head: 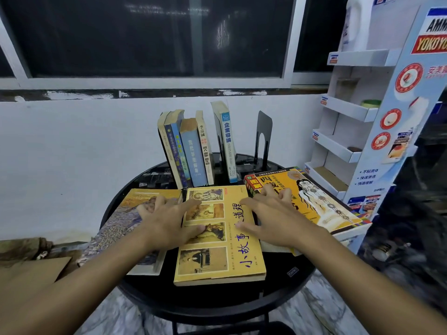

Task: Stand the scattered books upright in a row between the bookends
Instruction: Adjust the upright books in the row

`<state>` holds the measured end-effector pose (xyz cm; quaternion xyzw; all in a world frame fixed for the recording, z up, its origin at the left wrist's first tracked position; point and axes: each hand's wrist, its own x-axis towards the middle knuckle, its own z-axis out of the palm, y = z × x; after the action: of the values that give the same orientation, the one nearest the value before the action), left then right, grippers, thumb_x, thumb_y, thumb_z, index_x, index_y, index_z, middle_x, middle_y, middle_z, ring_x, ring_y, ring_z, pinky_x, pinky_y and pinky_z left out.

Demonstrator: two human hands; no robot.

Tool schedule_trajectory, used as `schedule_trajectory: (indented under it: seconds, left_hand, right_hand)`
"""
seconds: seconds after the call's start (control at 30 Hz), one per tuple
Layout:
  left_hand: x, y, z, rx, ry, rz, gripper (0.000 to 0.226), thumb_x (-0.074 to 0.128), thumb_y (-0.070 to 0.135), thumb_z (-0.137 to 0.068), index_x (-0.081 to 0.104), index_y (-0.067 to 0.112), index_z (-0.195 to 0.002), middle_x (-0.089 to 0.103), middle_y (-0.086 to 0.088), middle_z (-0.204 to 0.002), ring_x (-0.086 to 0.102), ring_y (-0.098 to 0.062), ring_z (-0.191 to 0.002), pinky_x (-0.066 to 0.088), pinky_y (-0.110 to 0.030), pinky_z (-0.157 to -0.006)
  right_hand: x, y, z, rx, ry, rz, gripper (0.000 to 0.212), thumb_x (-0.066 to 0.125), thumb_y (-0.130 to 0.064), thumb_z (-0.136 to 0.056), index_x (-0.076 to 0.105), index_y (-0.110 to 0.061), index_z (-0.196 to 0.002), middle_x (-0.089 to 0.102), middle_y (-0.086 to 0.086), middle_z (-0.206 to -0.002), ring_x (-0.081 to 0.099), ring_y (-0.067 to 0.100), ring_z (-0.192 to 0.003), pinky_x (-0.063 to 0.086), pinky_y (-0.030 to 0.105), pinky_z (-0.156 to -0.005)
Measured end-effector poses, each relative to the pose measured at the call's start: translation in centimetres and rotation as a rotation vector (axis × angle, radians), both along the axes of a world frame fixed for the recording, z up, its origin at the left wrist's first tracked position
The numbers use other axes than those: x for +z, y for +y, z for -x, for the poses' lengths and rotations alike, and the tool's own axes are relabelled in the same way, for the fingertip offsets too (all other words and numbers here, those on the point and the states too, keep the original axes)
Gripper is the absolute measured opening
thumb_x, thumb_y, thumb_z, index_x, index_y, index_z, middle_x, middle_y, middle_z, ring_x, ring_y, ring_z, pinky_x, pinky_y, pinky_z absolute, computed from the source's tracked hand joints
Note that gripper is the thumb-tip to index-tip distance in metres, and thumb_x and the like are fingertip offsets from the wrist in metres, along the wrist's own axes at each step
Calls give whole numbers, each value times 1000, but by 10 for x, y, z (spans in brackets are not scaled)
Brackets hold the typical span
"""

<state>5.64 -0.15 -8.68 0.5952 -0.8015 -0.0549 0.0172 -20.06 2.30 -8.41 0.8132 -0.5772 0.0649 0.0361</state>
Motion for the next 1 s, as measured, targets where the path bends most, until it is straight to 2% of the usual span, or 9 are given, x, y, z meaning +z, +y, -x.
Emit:
schedule_trajectory:
  seconds: [0.17,0.27,0.4,0.6,0.67,0.73,0.8,0.93,1.0]
  left_hand:
    - [3,-5,0,0,11,-97,73,49,74,-88,23,51,-151,51,5,-144,23,-24,-135,26,-51,-99]
    - [4,-7,-2,-8,81,-157,75,54,71,-88,25,48,-153,50,4,-147,22,-27,-138,27,-48,-99]
    - [-4,-12,-9,-21,164,-133,76,59,71,-84,29,49,-151,51,6,-146,26,-28,-133,29,-44,-92]
    - [-22,-16,-32,-86,489,-93,91,71,75,-69,41,41,-148,66,23,-115,54,-22,-120,41,-50,-106]
    - [-22,-15,-36,-86,614,-78,92,77,68,-66,45,39,-147,68,17,-113,63,-12,-107,53,-42,-95]
    - [-19,-12,-36,-79,749,-52,85,83,48,-69,49,32,-145,67,9,-109,68,-9,-94,58,-32,-87]
    - [-13,-7,-36,-77,883,-78,77,84,23,-76,49,28,-145,63,3,-106,72,-8,-85,59,-24,-82]
    - [1,0,-40,-146,1013,-139,76,79,10,-83,46,38,-145,67,-5,-111,76,-22,-90,61,-39,-87]
    - [10,0,-41,-180,1057,-125,78,78,5,-83,46,39,-145,70,0,-110,76,-21,-94,61,-34,-85]
  right_hand:
    - [-4,-6,-12,-42,27,-80,69,36,-73,-95,42,-23,-142,60,2,-124,27,20,-131,19,51,-100]
    - [-2,-8,-15,-68,-35,-155,67,43,-70,-95,41,-23,-142,54,5,-134,17,19,-142,13,54,-108]
    - [10,-2,-18,-114,-160,-233,65,56,-62,-94,40,-23,-144,45,1,-143,12,10,-140,10,48,-113]
    - [13,0,-21,-186,-308,-233,71,71,-52,-88,42,-23,-145,40,-2,-143,19,16,-142,13,41,-116]
    - [11,-3,-22,-201,-396,-210,75,74,-48,-88,37,-29,-150,42,-2,-141,26,20,-142,18,41,-116]
    - [7,-7,-23,-190,-538,-202,71,75,-42,-89,36,-38,-149,42,-7,-136,39,24,-135,29,43,-116]
    - [3,-11,-22,-153,-678,-204,68,78,-34,-87,40,-45,-143,39,-11,-127,52,23,-122,46,47,-107]
    - [10,-13,-16,-39,-838,-165,64,82,-20,-84,49,-46,-133,41,-12,-122,64,6,-105,58,39,-91]
    - [17,-14,-13,11,-871,-119,63,83,-19,-83,51,-50,-127,42,-13,-119,67,9,-104,61,38,-86]
